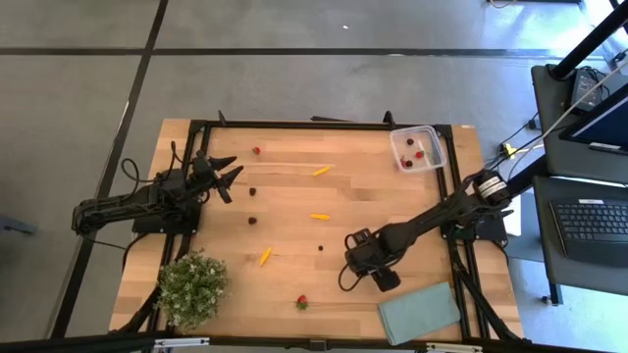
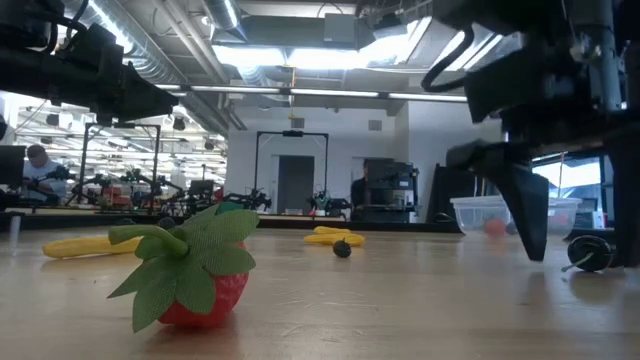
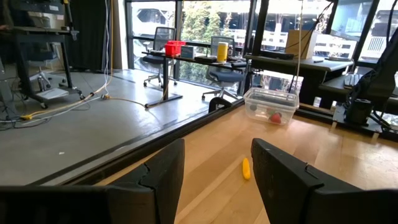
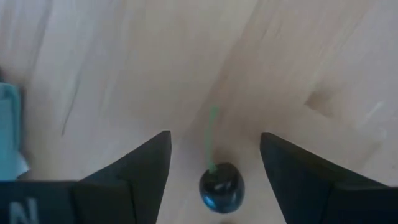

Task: Pick and placing Produce into tupperware
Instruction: Put the black cherry into the transparent bin

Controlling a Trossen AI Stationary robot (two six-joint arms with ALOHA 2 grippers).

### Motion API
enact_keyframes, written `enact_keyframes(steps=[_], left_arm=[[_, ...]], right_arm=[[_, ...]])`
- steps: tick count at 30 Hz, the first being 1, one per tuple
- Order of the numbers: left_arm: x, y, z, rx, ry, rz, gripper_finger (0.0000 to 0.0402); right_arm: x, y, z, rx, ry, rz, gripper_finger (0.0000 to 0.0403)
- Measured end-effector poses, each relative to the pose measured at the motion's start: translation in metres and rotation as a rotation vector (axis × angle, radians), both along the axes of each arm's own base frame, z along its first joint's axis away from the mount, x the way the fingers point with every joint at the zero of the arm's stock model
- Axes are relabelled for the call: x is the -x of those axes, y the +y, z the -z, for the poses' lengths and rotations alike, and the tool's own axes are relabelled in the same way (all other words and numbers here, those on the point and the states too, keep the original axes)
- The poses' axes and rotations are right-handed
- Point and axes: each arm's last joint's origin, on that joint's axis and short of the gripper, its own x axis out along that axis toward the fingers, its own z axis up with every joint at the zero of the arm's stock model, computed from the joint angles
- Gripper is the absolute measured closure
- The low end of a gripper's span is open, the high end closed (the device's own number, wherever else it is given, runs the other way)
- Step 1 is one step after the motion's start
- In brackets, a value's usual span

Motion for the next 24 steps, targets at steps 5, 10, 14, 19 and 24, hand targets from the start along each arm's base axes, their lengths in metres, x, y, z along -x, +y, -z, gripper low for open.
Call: enact_keyframes(steps=[5,10,14,19,24], left_arm=[[0.0,0.0,0.0,0.0,0.0,0.0,0.0223],[0.0,0.0,0.0,0.0,0.0,0.0,0.0223],[0.0,0.0,0.0,0.0,0.0,0.0,0.0223],[0.0,0.0,0.0,0.0,0.0,0.0,0.0223],[0.0,0.0,0.0,0.0,0.0,0.0,0.0223]], right_arm=[[-0.0012,0.0001,0.0051,0.028,0.013,0.027,0.0168],[-0.0009,-0.0007,0.0056,0.037,0.017,0.028,0.0221],[-0.0007,-0.0012,0.0058,0.045,0.016,0.028,0.0278],[-0.0002,-0.0015,0.0062,0.057,0.017,0.03,0.0348],[0.0002,-0.0014,0.0063,0.057,0.019,0.031,0.0395]])
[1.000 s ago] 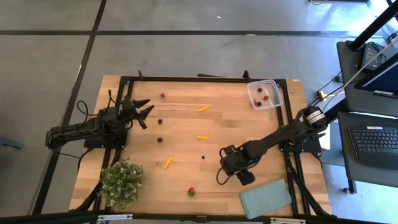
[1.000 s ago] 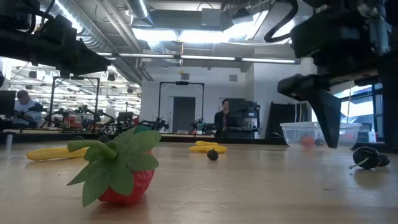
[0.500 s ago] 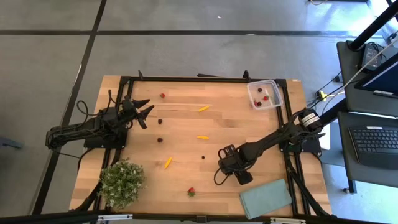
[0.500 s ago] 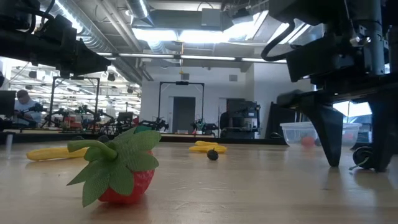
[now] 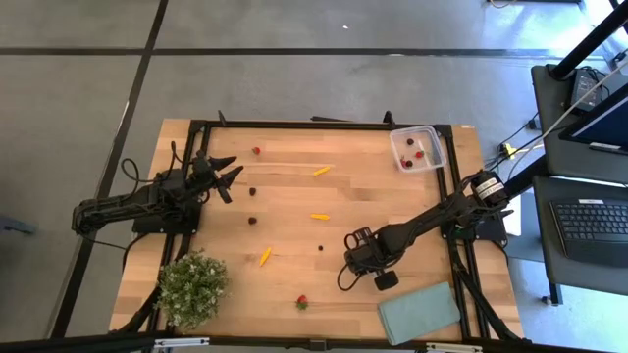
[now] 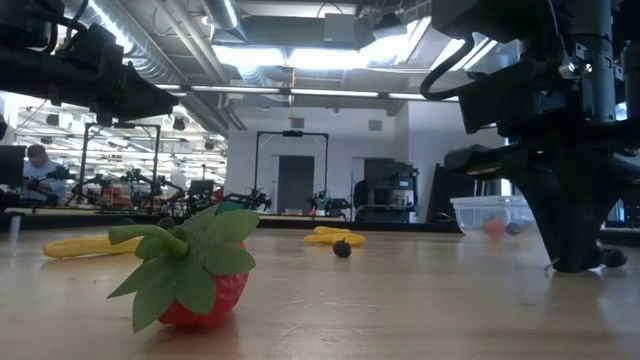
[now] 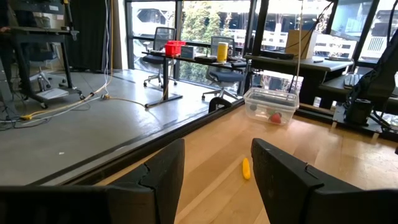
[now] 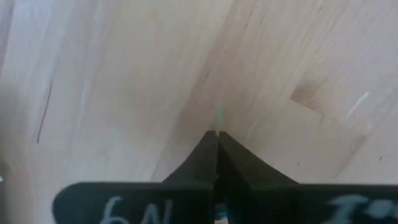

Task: Pick and placing Produce into tupperware
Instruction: Put the black cherry into the transparent bin

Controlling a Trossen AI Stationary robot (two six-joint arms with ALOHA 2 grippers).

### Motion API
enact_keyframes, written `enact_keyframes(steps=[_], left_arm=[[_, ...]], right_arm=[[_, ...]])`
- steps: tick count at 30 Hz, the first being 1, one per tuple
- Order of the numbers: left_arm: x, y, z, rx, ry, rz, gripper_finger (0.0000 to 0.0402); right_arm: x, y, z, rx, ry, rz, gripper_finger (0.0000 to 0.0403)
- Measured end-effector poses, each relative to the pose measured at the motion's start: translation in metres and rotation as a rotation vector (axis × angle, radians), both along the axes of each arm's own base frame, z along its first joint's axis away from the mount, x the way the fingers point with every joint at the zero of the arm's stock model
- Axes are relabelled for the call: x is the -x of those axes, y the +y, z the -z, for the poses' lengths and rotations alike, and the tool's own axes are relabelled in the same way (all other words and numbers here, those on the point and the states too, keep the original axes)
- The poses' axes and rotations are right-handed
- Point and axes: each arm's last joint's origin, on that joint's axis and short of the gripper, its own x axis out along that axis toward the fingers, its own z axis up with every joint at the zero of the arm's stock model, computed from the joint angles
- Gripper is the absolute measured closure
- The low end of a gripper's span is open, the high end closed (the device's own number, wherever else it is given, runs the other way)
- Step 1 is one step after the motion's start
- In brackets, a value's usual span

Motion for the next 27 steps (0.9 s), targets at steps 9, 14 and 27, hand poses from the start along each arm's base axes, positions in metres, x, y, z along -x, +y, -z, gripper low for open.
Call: enact_keyframes(steps=[9,14,27], left_arm=[[0.0,0.0,0.0,0.0,0.0,0.0,0.0223],[0.0,0.0,0.0,0.0,0.0,0.0,0.0223],[0.0,0.0,0.0,0.003,-0.002,0.0,0.0223]], right_arm=[[-0.006,-0.014,-0.01,0.015,0.028,0.151,0.0399],[-0.022,-0.044,-0.046,0.039,-0.094,0.289,0.04],[0.022,-0.16,-0.157,0.083,-0.446,0.853,0.0402]])
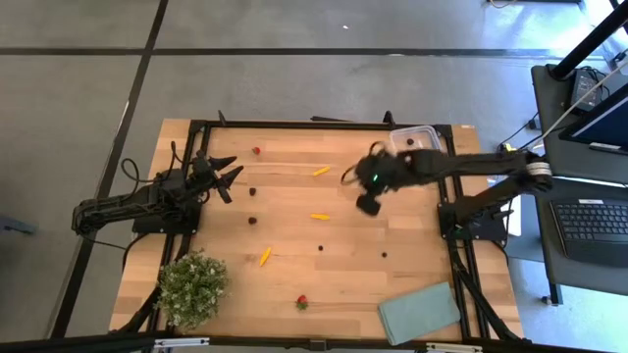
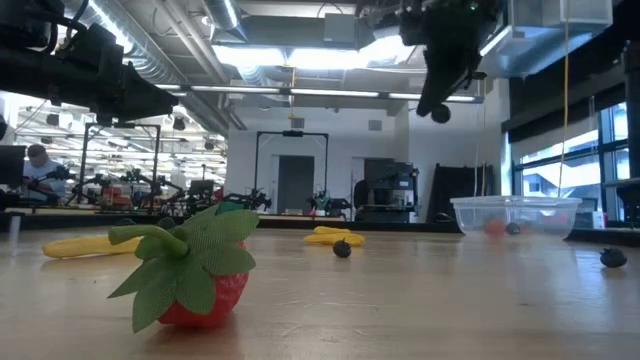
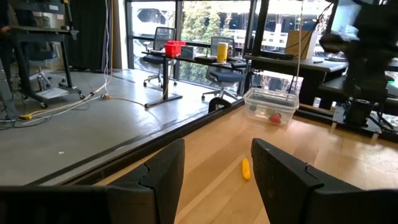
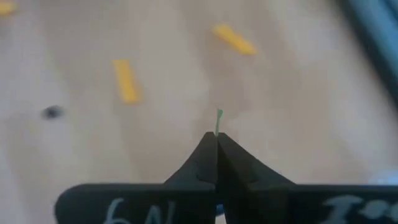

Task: Pick and placing Produce into tupperware
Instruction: Put the black cherry into the transparent bin

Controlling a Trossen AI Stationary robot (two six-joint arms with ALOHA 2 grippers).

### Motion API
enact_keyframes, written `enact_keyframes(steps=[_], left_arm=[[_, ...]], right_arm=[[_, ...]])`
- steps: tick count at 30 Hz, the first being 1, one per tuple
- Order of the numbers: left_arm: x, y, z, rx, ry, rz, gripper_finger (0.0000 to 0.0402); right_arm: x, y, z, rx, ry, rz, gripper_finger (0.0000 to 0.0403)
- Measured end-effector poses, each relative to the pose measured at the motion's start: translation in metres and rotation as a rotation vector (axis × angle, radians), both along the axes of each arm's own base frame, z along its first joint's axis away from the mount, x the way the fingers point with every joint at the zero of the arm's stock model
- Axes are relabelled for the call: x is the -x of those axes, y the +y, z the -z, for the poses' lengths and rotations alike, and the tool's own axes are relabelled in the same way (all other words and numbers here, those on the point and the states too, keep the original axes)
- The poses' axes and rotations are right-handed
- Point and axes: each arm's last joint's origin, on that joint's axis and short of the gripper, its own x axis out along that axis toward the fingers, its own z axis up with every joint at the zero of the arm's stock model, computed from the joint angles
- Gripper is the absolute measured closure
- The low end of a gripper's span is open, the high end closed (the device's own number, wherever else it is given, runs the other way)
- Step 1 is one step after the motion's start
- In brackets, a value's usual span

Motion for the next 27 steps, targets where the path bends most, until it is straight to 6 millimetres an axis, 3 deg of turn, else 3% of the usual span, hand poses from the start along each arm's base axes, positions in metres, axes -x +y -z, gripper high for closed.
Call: enact_keyframes(steps=[5,14,20,27], left_arm=[[0.0,0.0,0.0,0.0,0.0,0.0,0.0223],[0.0,0.0,0.0,-0.001,0.0,0.0,0.0223],[0.0,0.0,0.0,-0.002,0.002,0.0,0.0223],[0.0,0.0,0.0,0.0,0.001,0.0,0.0223]], right_arm=[[0.038,-0.039,-0.017,0.059,-0.012,0.203,0.0402],[0.105,-0.091,0.012,0.033,-0.043,0.609,0.0403],[0.116,-0.118,0.029,0.08,-0.167,0.746,0.0403],[0.127,-0.131,0.075,0.034,-0.033,0.822,0.0403]])
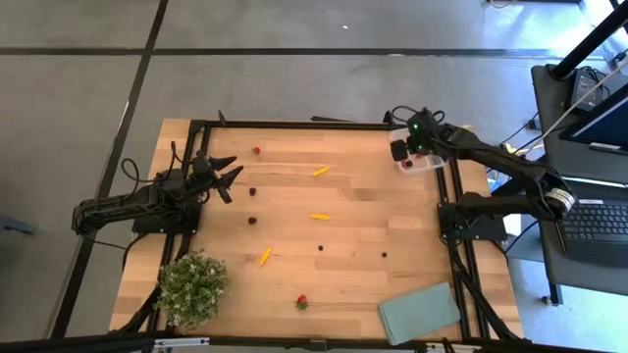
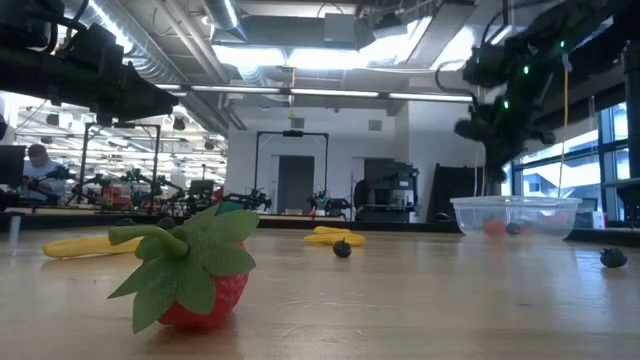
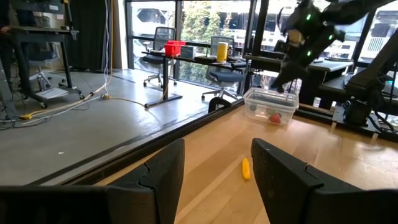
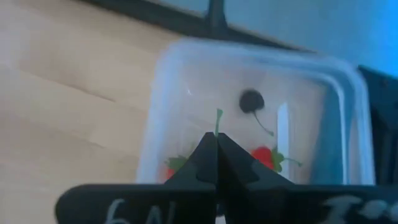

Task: Pick and placing Produce into tupperware
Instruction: Put the black cherry into the transparent bin, then put the blueberry into the transparent bin

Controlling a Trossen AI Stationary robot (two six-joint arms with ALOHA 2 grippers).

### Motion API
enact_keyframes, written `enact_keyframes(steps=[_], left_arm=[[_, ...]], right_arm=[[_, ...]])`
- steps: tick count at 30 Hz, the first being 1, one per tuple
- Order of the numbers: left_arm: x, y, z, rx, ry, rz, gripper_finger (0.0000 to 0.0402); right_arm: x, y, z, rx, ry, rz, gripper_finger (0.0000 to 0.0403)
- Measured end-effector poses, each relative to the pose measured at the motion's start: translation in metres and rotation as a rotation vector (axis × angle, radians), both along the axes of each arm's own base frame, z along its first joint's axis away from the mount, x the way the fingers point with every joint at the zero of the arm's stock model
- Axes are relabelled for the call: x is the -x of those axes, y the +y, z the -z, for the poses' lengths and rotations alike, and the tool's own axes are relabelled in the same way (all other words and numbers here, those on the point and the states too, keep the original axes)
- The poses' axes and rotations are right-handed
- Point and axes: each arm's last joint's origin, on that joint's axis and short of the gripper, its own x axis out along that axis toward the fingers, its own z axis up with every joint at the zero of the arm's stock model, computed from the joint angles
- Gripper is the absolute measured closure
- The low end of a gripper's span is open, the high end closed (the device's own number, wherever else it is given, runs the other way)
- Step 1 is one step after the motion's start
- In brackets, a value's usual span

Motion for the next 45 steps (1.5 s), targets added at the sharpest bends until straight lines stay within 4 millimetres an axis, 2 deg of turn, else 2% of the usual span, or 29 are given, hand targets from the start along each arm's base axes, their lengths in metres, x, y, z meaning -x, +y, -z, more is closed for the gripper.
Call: enact_keyframes(steps=[6,13,21,26,31,36,41,45], left_arm=[[0.0,0.0,0.0,0.0,0.0,0.0,0.0223],[0.0,0.0,0.0,0.0,-0.001,0.0,0.0223],[0.0,0.0,0.0,-0.001,0.0,0.0,0.0223],[0.0,0.0,0.0,-0.002,0.001,0.0,0.0223],[0.0,0.0,0.0,-0.002,0.001,0.0,0.0223],[0.0,0.0,0.0,-0.002,0.001,0.0,0.0223],[0.0,0.0,0.0,-0.002,0.001,0.0,0.0223],[0.0,0.0,0.0,-0.002,0.001,0.0,0.0223]], right_arm=[[0.007,-0.006,0.029,-0.027,-0.01,0.038,0.0403],[0.017,-0.008,0.048,-0.079,0.022,0.071,0.04],[0.017,-0.008,0.05,-0.079,0.048,0.032,0.0346],[0.017,-0.008,0.049,-0.076,0.066,0.005,0.0297],[0.009,-0.014,0.025,-0.025,0.041,-0.037,0.0249],[-0.01,-0.012,-0.02,0.097,-0.09,-0.141,0.0226],[-0.02,0.009,-0.061,0.28,-0.322,-0.192,0.0222],[-0.02,0.039,-0.072,0.332,-0.427,-0.293,0.0222]])
